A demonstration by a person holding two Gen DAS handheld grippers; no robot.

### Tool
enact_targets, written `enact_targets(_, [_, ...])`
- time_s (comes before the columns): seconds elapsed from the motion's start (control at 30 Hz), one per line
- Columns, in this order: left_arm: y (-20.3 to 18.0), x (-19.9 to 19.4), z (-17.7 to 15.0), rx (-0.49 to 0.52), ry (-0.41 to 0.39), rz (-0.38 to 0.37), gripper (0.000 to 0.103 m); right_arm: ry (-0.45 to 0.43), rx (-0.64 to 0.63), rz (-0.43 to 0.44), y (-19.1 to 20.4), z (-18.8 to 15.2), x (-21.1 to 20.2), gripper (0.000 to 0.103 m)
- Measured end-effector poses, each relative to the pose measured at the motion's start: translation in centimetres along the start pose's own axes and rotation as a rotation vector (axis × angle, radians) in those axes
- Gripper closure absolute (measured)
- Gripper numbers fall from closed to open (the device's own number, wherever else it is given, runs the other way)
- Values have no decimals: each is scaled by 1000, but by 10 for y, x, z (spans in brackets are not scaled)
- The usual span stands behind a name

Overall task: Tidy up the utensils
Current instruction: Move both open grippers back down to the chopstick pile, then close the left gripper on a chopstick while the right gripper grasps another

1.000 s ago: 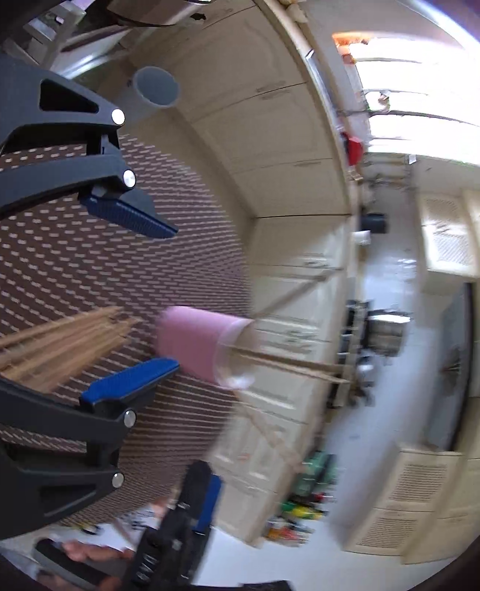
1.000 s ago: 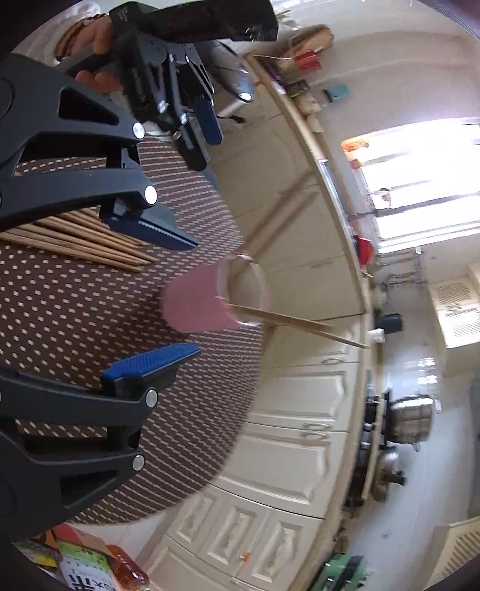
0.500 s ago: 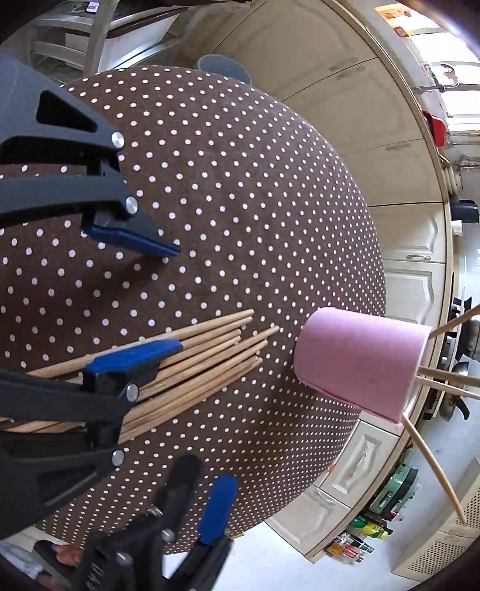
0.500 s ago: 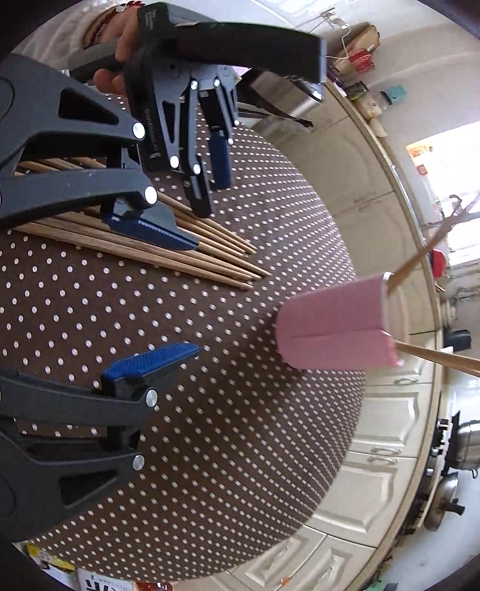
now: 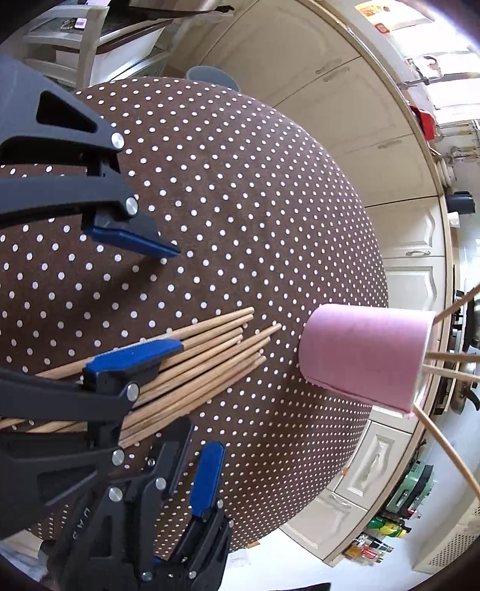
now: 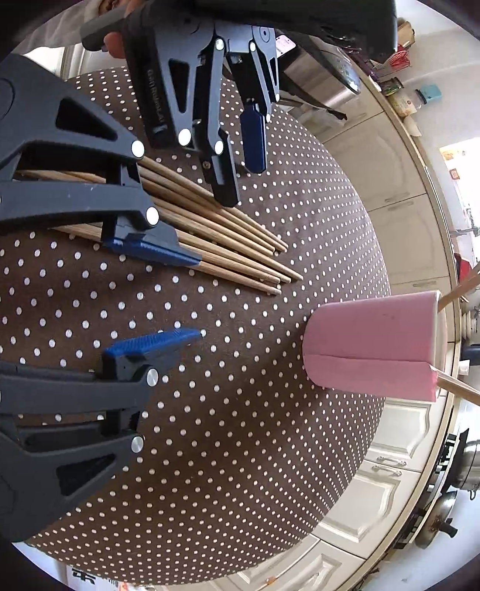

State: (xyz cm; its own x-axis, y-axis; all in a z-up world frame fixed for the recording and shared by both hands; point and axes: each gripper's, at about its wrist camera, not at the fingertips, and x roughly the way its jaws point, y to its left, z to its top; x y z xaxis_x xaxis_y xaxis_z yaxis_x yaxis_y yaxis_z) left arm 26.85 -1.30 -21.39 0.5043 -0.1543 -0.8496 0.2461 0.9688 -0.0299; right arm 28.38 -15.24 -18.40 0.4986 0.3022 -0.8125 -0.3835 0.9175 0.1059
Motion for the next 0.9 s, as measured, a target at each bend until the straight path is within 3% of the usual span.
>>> enact_targets(0.27, [-8, 2, -4, 6, 17, 0, 57, 16, -24, -5, 6, 5, 5, 67])
enact_targets(0.4, [-12, 13, 2, 22, 20, 40, 59, 32, -20, -18, 13, 12, 14, 70])
enact_targets(0.7, [-7, 23, 25, -18, 40, 32, 86, 133, -20, 10, 8, 33, 25, 75])
enact_targets(0.87, [1, 26, 40, -46, 42, 23, 96, 174, -45, -39, 15, 50, 39, 88])
enact_targets(0.9, [1, 27, 42, -53, 36, 16, 97, 142, -37, -44, 16, 53, 41, 91])
